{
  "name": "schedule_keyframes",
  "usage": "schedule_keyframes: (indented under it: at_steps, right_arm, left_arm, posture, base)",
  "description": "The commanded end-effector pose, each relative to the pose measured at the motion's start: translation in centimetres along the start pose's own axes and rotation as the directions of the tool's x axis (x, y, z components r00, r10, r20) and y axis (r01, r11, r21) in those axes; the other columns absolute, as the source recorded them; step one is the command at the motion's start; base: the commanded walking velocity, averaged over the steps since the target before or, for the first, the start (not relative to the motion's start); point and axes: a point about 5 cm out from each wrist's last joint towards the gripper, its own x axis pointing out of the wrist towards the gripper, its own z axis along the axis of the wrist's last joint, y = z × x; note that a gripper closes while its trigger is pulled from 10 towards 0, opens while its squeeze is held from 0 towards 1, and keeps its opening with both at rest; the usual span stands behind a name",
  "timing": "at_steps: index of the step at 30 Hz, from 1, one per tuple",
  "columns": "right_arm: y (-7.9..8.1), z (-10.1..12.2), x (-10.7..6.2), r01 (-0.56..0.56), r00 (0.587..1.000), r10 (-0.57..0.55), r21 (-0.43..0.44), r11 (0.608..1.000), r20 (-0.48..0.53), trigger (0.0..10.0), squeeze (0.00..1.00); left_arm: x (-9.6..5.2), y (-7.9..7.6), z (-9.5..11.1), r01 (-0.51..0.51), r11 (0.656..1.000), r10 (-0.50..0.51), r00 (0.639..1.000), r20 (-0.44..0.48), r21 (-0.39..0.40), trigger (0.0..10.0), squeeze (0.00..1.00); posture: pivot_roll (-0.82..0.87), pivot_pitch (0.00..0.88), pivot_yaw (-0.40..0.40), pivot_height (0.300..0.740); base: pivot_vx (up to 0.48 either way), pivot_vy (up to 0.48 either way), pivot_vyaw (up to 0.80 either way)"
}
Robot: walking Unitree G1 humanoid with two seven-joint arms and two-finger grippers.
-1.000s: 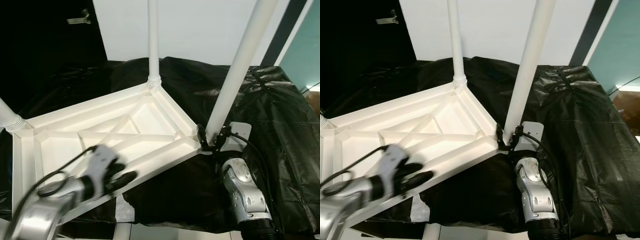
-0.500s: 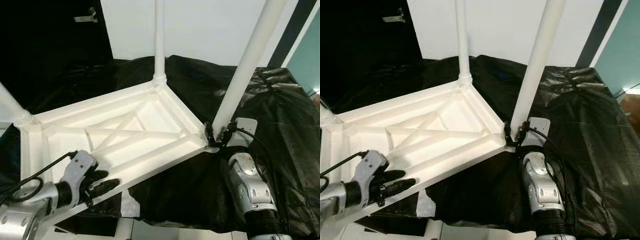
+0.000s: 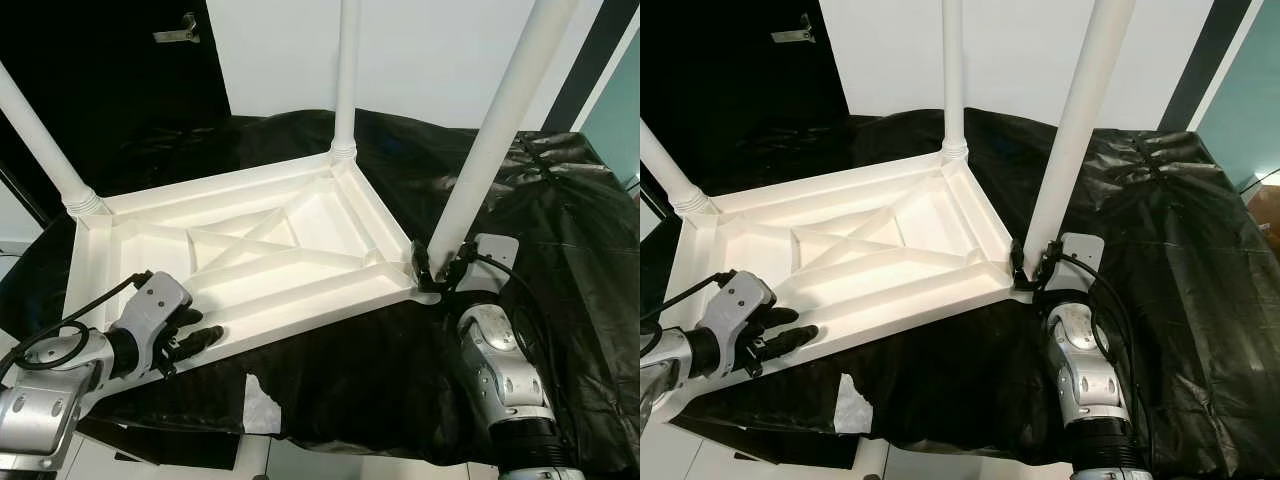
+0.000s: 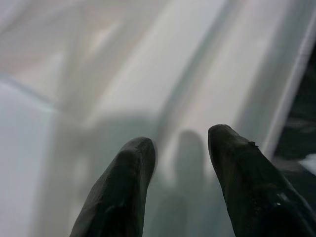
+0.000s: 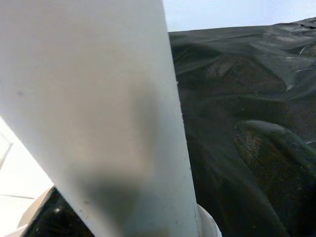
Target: Building children table
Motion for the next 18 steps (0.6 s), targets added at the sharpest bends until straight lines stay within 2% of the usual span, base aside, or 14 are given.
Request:
schedule_keyframes:
  at_steps: [1, 3, 6, 7, 10, 12, 13, 14, 18]
  right_arm:
    - [-1.4, -0.6, -0.3, 0.062, 0.998, -0.062, 0.006, 0.998, -0.025, 10.0, 0.00]
    - [-1.4, -0.6, -0.3, 0.062, 0.998, -0.062, 0.006, 0.998, -0.025, 10.0, 0.00]
    - [-1.8, -0.3, -0.2, 0.062, 0.998, -0.062, 0.007, 0.998, -0.011, 10.0, 0.00]
    - [-1.8, -0.3, -0.2, 0.062, 0.998, -0.062, 0.007, 0.998, -0.011, 10.0, 0.00]
    - [-2.0, 0.1, -0.1, 0.057, 0.998, -0.057, 0.019, 0.998, 0.010, 10.0, 0.00]
    - [-1.7, 0.4, -0.1, 0.022, 0.999, -0.022, 0.025, 0.999, 0.028, 10.0, 0.00]
    - [-1.7, 0.4, -0.1, 0.022, 0.999, -0.022, 0.025, 0.999, 0.028, 10.0, 0.00]
    - [-1.3, 0.7, 0.1, -0.015, 0.999, 0.013, 0.040, 0.999, 0.042, 10.0, 0.00]
    - [-1.1, 0.9, 0.2, -0.030, 0.998, 0.027, 0.050, 0.998, 0.051, 10.0, 0.00]
  left_arm:
    - [0.0, 1.0, 0.1, -0.198, 0.980, 0.198, 0.980, 0.003, 0.014, 10.0, 0.00]
    - [0.0, 1.0, 0.1, -0.198, 0.980, 0.198, 0.980, 0.003, 0.014, 10.0, 0.00]
    - [0.1, 0.1, 1.0, -0.124, 0.991, 0.128, 0.988, 0.086, -0.051, 10.0, 0.00]
    - [0.1, 0.1, 1.0, -0.124, 0.991, 0.128, 0.988, 0.086, -0.051, 10.0, 0.00]
    - [-0.5, -0.9, 1.3, -0.032, 0.997, 0.042, 0.989, 0.140, -0.075, 10.0, 0.00]
    - [-1.2, -1.9, 1.7, 0.058, 0.991, -0.032, 0.978, 0.204, -0.124, 10.0, 0.00]
    - [-1.2, -1.9, 1.7, 0.058, 0.991, -0.032, 0.978, 0.204, -0.124, 10.0, 0.00]
    - [-1.7, -2.8, 1.6, 0.114, 0.982, -0.077, 0.969, 0.234, -0.150, 10.0, 0.00]
    - [-1.9, -3.2, 1.4, 0.138, 0.977, -0.098, 0.966, 0.238, -0.160, 10.0, 0.00]
  posture:
    - [0.03, 0.029, 0.000, 0.740]
    - [0.03, 0.029, 0.000, 0.740]
    - [0.02, 0.030, -0.001, 0.740]
    - [0.02, 0.030, -0.001, 0.740]
    - [0.03, 0.032, -0.002, 0.740]
    - [0.03, 0.034, -0.004, 0.740]
    - [0.03, 0.034, -0.004, 0.740]
    - [0.04, 0.035, -0.010, 0.740]
    - [0.04, 0.035, -0.010, 0.740]
  base:
    - [0.000, 0.000, 0.00]
    - [0.000, 0.000, 0.00]
    - [0.000, 0.000, 0.00]
    - [0.000, 0.000, 0.00]
    - [0.000, 0.000, 0.00]
    - [0.000, 0.000, 0.00]
    - [0.000, 0.000, 0.00]
    - [0.000, 0.000, 0.00]
    - [0.000, 0.000, 0.00]
